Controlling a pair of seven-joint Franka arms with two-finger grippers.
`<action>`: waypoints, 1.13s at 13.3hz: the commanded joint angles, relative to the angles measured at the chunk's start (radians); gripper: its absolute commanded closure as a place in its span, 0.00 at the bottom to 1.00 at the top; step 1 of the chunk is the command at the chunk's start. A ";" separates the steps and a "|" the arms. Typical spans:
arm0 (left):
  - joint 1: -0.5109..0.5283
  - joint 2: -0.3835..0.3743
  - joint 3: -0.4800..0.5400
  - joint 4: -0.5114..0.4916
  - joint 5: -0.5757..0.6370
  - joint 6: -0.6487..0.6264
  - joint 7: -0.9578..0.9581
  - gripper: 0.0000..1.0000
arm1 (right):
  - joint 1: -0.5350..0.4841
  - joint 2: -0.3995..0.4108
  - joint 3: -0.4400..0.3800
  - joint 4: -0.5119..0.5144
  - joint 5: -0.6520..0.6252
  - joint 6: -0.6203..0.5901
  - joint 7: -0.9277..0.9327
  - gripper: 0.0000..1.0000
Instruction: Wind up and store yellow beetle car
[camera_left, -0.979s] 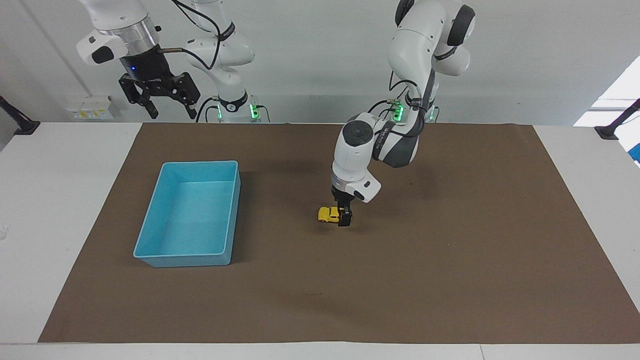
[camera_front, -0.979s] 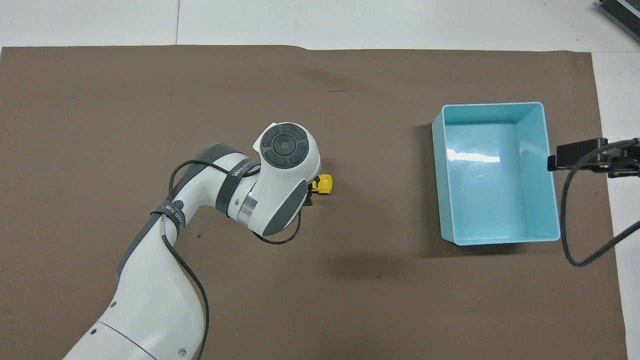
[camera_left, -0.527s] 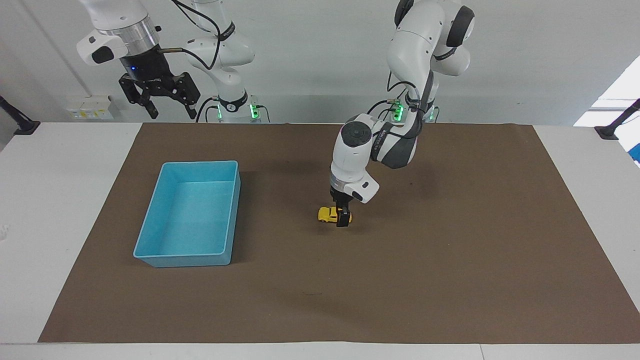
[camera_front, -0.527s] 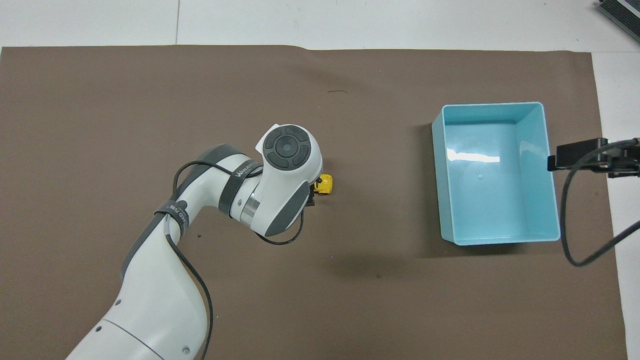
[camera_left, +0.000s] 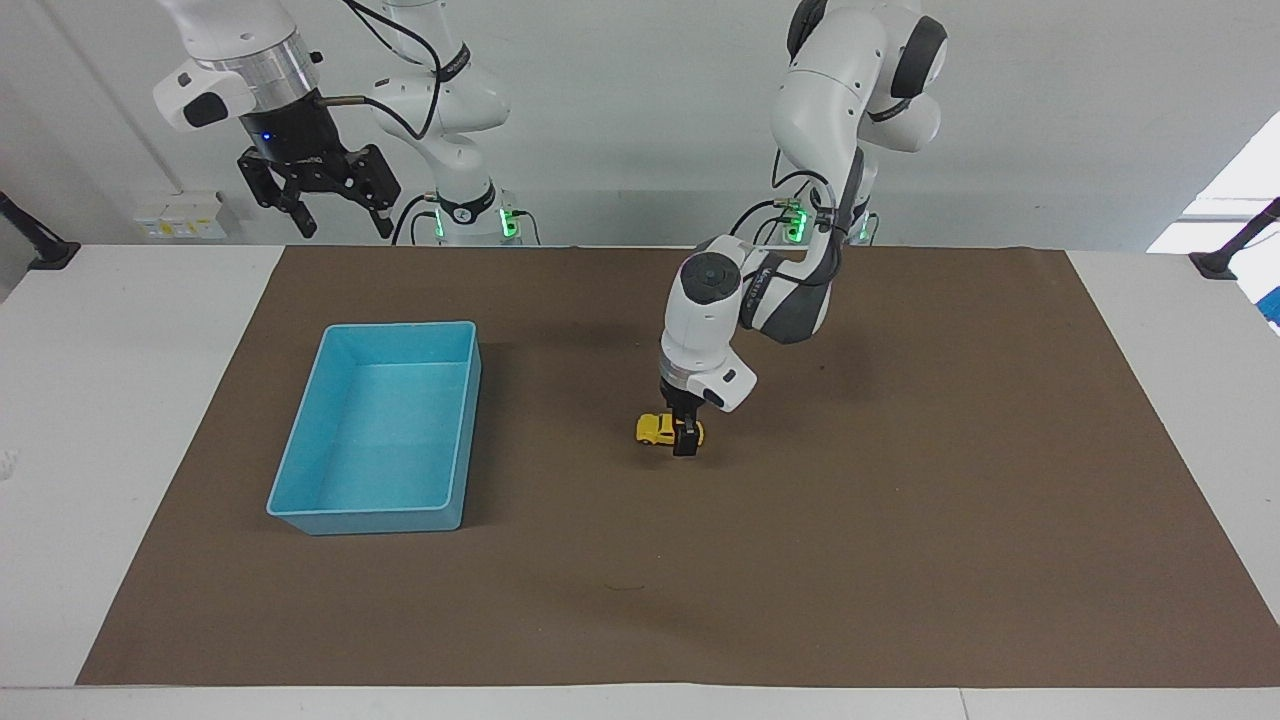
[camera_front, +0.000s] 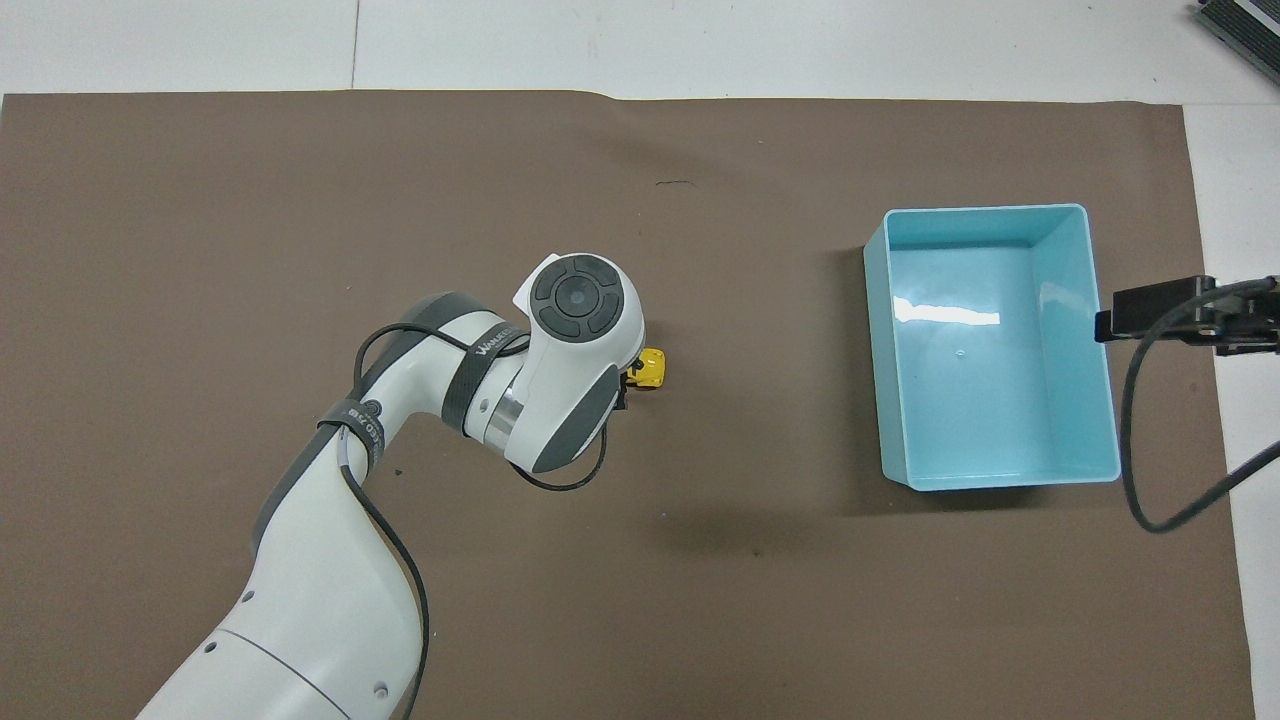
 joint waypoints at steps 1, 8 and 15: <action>-0.014 -0.003 0.012 -0.011 0.011 0.013 -0.005 0.55 | -0.013 -0.004 0.003 -0.006 0.018 -0.009 -0.025 0.00; -0.008 -0.004 0.012 -0.040 0.010 0.013 -0.003 0.75 | -0.013 -0.004 0.003 -0.006 0.018 -0.009 -0.025 0.00; 0.047 -0.007 0.015 -0.060 0.018 -0.001 0.006 0.75 | -0.013 -0.004 0.003 -0.006 0.018 -0.009 -0.025 0.00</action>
